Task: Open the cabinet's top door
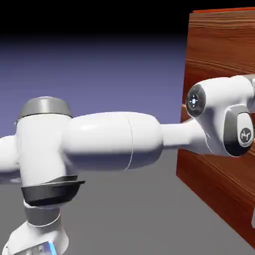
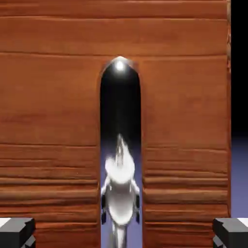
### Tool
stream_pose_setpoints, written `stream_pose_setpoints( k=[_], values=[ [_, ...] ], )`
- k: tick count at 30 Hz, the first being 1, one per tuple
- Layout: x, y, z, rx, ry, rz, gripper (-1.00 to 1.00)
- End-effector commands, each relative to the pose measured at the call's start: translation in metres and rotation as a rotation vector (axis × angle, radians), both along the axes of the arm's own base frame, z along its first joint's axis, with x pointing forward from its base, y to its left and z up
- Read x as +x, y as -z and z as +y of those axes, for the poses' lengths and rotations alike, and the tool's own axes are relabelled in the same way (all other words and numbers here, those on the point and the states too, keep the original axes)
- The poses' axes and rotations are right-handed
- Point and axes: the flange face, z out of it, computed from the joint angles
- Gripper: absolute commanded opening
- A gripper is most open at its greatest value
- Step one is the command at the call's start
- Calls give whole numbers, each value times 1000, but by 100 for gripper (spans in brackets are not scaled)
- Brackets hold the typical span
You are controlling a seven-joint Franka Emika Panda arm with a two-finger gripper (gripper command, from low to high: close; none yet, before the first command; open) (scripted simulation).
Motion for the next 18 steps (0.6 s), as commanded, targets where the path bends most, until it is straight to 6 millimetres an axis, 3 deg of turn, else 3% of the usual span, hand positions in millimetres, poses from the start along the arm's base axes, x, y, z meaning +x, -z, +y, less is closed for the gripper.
stream_pose_setpoints(
  k=[1,9,18],
  values=[
    [0,0,0,0,0,0,-100],
    [-20,0,5,0,39,0,-100],
    [-64,0,21,0,128,0,-100]
  ],
)
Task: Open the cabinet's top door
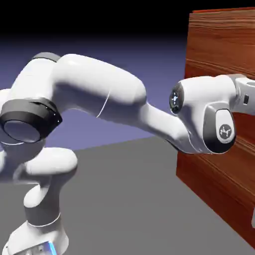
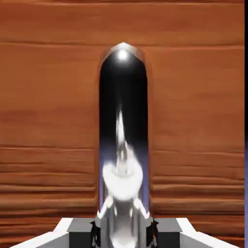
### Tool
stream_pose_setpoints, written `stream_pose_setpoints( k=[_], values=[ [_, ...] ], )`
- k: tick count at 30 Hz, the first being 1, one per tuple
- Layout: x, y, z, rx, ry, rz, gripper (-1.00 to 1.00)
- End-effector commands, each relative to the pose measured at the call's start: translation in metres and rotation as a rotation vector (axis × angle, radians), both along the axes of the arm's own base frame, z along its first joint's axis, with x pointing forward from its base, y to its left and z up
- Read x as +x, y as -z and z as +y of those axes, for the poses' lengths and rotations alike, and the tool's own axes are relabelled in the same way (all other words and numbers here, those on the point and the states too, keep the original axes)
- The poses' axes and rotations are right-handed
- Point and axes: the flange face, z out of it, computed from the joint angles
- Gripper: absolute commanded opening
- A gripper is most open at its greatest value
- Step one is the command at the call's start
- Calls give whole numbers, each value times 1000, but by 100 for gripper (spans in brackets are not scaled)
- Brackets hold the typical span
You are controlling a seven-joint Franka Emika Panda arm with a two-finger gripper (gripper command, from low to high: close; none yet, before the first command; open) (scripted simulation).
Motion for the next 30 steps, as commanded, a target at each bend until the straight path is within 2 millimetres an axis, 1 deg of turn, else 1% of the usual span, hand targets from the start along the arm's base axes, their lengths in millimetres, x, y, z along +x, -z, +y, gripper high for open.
stream_pose_setpoints(
  k=[1,5,20,30],
  values=[
    [-5,0,2,0,11,0,-100],
    [-20,0,8,0,41,0,-100],
    [-57,0,27,0,120,0,-100],
    [-94,0,49,0,203,-1,-100]
  ],
)
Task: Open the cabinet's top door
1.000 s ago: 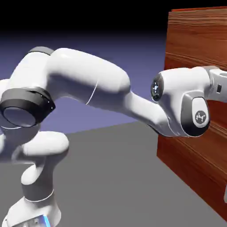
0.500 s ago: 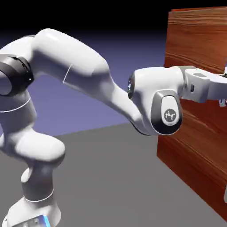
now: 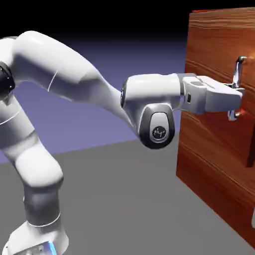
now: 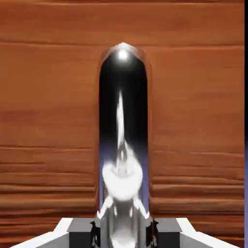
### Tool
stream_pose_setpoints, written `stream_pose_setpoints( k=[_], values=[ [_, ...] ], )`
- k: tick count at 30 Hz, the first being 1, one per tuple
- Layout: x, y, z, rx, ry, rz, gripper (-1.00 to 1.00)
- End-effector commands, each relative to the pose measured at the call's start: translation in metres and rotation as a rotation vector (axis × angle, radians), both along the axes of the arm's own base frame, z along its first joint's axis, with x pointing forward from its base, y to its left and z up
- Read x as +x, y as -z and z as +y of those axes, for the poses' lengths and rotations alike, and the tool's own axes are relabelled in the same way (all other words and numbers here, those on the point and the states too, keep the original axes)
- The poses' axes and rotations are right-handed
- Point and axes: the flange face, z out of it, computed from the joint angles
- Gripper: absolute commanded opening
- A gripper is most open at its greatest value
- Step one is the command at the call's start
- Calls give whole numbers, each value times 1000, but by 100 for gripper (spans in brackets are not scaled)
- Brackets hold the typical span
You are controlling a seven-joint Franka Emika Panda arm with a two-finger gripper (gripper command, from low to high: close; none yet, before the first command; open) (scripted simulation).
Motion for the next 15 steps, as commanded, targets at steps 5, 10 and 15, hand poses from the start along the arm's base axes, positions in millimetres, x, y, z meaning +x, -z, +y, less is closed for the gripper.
stream_pose_setpoints(
  k=[5,10,15],
  values=[
    [-11,-1,8,-5,27,0,-100],
    [-28,0,20,0,65,0,-100],
    [-55,0,42,0,132,0,-100]
  ],
)
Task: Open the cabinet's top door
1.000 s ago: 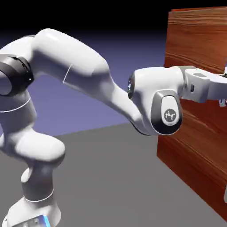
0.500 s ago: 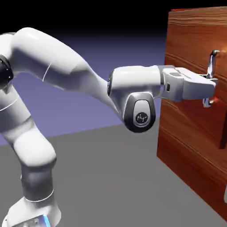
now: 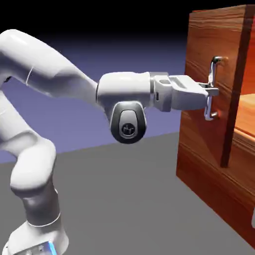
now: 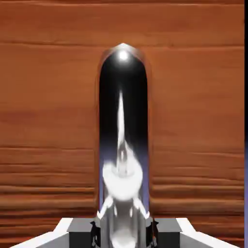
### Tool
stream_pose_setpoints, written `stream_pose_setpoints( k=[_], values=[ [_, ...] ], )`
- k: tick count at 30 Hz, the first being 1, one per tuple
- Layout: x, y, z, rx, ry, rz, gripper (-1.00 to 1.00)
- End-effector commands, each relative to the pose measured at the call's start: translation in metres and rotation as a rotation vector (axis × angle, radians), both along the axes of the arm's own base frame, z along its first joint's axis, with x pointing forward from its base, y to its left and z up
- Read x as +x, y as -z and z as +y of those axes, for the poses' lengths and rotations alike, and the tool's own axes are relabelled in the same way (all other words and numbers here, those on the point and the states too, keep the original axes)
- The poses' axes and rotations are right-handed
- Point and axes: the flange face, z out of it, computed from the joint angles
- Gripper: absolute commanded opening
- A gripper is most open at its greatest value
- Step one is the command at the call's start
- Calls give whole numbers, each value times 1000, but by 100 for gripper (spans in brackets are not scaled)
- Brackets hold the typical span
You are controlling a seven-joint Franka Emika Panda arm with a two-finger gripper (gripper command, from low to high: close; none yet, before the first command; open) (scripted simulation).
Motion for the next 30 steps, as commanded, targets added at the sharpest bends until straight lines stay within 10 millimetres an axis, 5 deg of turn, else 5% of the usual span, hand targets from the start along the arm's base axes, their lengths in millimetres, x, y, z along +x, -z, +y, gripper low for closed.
stream_pose_setpoints(
  k=[1,14,30],
  values=[
    [-5,0,5,0,14,0,-100],
    [-19,0,17,-1,49,0,-100],
    [-69,0,72,0,190,1,-100]
  ],
)
